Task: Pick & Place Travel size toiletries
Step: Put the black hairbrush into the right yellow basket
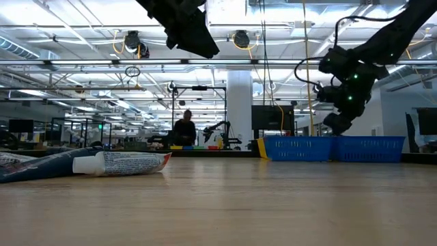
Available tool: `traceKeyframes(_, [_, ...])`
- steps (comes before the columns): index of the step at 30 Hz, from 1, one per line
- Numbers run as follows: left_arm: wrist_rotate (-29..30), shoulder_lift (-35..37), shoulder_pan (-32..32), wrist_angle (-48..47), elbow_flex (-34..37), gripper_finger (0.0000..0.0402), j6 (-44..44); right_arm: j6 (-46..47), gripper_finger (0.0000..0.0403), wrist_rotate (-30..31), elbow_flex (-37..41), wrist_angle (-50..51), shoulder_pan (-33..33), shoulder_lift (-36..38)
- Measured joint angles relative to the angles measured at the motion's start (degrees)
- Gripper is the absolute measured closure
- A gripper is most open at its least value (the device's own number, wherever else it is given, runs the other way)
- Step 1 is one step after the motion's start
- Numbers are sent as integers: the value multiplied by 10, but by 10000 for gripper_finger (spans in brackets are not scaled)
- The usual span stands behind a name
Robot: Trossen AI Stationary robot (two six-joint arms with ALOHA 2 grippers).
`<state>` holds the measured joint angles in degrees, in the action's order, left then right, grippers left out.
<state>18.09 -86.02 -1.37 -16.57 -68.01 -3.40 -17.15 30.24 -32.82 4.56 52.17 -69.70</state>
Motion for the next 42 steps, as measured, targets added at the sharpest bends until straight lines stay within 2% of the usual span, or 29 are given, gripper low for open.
traceKeyframes(9, [0,0,0,1,0,252,-1,-17,218,74,0,-59,-1,-32])
traceKeyframes(12, [0,0,0,1,0,252,-1,-35,231,82,0,-70,-1,-32])
traceKeyframes(17, [0,0,0,1,0,252,-1,-2,240,30,0,-27,-1,-32])
traceKeyframes(25, [0,0,0,1,0,252,-1,0,241,38,0,-11,-1,-35])
traceKeyframes(30, [0,0,0,1,0,252,-1,6,241,-35,0,-6,0,-35])
traceKeyframes(31, [-1,0,0,1,0,252,-1,-7,241,-28,0,-8,-1,-35])
traceKeyframes(34, [-1,0,0,1,0,252,1,-2,241,55,0,-46,-6,-33])
traceKeyframes(36, [0,0,0,1,0,252,1,-7,241,87,0,-64,-5,-25])
traceKeyframes(42, [0,0,0,-1,0,252,1,-12,241,37,0,-77,-6,15])
